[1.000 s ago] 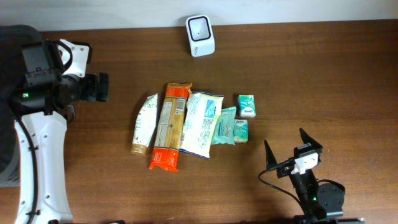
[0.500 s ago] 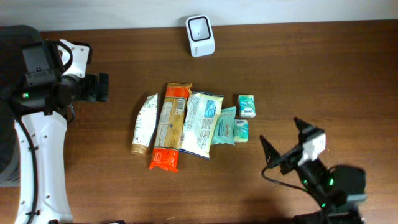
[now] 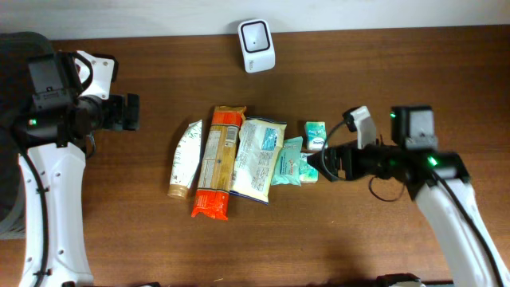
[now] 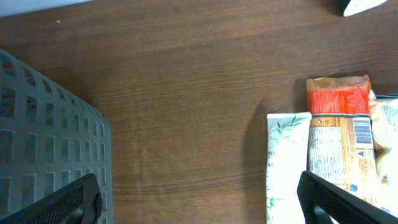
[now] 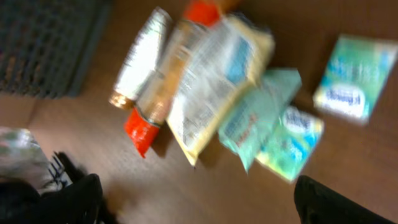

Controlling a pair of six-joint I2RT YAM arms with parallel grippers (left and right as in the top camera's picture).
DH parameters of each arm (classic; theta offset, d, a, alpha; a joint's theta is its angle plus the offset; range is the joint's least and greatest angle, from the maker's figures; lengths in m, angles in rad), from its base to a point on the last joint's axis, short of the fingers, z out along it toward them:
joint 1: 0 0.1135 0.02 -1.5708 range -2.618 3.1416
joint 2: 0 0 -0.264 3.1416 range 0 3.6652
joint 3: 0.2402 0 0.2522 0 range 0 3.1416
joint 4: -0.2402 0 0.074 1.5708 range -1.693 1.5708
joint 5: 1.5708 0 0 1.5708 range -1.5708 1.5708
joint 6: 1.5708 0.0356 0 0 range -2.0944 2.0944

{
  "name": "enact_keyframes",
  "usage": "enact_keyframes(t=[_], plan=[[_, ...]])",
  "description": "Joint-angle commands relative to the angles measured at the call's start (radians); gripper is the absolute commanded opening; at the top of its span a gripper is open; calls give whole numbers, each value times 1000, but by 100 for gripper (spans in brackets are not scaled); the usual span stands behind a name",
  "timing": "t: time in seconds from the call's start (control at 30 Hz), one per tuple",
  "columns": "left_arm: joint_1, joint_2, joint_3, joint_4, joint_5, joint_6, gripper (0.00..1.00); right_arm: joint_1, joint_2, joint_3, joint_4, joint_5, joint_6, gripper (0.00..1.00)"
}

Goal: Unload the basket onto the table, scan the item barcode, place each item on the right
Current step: 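Retract the left gripper and reach the right gripper toward the green tissue pack, then grasp the small green tissue pack with the right gripper and lift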

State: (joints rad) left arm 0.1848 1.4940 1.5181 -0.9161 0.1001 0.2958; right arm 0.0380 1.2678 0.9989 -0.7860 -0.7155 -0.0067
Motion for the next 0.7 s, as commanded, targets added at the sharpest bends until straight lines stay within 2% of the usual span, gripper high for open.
enact_keyframes(t=[0.0,0.03,0.13,0.37,0.43,0.6,0.67], plan=[[3,-19,4,2,7,13,99,-5,151,11,-17,178,245,90],[3,-19,4,2,7,13,99,-5,214,11,-28,283,340,72],[3,-19,4,2,7,13,99,-5,317,11,-19,321,383,55],[3,-19,4,2,7,13,99,103,456,11,89,306,386,55],[3,-19,4,2,7,13,99,138,488,11,134,343,461,54],[3,-19,4,2,7,13,99,166,547,10,171,377,529,37],[3,-19,4,2,7,13,99,187,547,10,175,376,540,18]])
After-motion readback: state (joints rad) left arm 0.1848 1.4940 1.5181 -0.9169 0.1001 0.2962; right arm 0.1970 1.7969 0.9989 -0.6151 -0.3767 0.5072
